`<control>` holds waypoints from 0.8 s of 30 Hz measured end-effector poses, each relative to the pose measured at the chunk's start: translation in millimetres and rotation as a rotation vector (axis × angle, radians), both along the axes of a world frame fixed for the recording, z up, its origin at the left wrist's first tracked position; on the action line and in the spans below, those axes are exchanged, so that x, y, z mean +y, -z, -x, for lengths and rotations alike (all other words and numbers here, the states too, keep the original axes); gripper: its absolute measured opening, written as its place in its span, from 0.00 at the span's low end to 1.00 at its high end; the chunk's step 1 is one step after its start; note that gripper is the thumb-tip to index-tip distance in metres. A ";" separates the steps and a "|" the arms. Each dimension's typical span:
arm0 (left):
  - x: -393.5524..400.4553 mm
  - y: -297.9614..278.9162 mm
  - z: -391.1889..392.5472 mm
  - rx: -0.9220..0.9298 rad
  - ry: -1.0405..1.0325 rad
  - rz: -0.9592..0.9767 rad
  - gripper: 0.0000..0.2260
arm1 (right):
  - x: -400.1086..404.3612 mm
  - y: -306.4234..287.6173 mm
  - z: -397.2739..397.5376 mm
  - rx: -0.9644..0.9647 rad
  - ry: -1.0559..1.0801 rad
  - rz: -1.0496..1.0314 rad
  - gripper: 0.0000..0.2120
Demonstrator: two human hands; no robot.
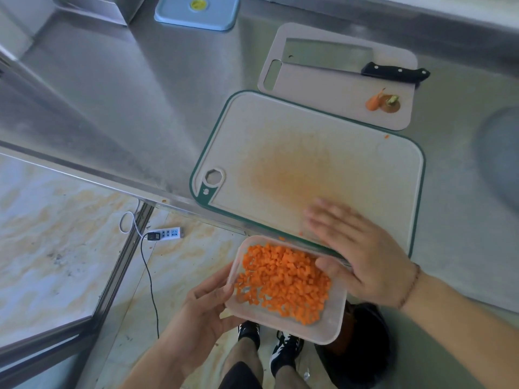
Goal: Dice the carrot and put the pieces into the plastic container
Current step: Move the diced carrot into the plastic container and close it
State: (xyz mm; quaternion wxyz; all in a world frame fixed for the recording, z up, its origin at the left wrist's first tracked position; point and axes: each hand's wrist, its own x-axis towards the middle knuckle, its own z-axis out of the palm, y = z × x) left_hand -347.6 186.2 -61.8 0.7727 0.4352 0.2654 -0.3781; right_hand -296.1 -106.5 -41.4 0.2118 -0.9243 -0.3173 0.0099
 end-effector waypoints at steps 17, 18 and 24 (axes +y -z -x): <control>-9.9 0.6 3.8 0.003 0.001 0.011 0.35 | 2.8 -3.9 45.8 0.021 -0.100 -0.268 0.14; -10.3 0.0 4.0 -0.001 0.005 0.012 0.35 | 2.4 -4.0 40.9 -0.014 -0.007 -0.264 0.13; -13.8 -3.2 4.3 -0.024 0.010 0.004 0.35 | 21.6 -7.7 11.2 0.057 0.406 -0.141 0.21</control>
